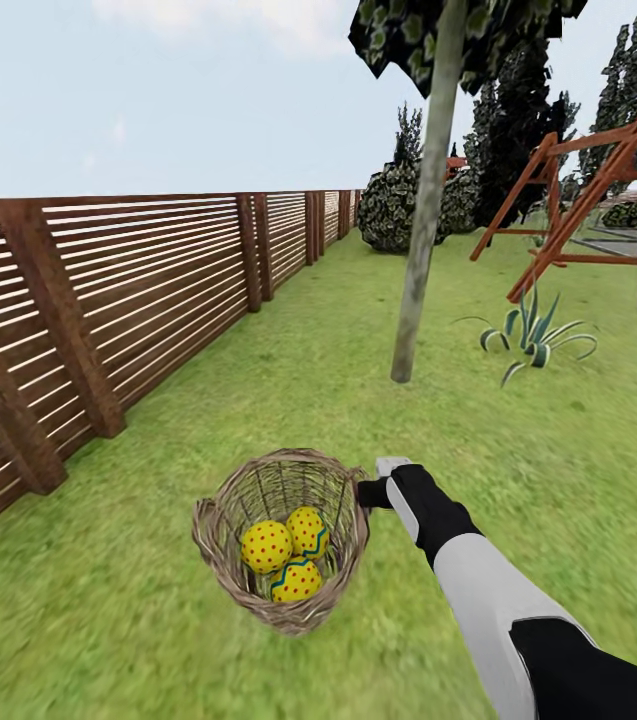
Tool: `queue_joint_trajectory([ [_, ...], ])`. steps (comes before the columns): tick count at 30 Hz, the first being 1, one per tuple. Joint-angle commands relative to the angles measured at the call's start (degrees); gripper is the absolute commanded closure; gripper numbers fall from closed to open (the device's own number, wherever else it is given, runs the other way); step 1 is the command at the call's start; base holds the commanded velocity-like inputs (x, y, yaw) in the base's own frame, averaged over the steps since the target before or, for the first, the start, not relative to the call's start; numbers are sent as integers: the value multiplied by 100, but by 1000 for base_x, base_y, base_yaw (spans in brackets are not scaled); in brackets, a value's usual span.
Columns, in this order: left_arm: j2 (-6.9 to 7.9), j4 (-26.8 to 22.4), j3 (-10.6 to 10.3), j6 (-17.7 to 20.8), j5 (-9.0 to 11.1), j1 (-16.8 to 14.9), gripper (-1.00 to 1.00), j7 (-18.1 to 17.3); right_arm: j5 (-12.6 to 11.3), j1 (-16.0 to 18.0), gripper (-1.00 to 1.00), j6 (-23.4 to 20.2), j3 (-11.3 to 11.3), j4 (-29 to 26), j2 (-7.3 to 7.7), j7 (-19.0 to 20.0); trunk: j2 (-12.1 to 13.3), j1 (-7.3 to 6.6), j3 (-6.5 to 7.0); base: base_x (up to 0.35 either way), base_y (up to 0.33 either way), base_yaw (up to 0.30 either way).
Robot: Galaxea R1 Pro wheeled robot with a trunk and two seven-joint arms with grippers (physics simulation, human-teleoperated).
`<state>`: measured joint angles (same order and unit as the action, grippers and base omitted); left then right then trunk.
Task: Take the three Easter eggs out of the wicker basket on the lawn in the garden, then place them on the lawn next to a single tree (choose any tree) so that all three eggs are next to the same tree and none are left in the basket.
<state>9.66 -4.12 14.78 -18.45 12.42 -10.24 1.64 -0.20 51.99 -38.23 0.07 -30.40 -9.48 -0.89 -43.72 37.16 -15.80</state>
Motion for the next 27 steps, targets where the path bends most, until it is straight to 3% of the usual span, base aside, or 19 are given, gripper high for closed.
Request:
queue_joint_trajectory([
  [1,1,5,-28,-19,53,-4,-100,3,-51,4,100,-26,-1,-10,-2,-8,-6,4,-7,331,0,0],
  [27,1,7,-28,-19,50,-4,-100,3,-56,4,100,-26,9,-10,-13,-8,-6,4,-7,331,0,0],
])
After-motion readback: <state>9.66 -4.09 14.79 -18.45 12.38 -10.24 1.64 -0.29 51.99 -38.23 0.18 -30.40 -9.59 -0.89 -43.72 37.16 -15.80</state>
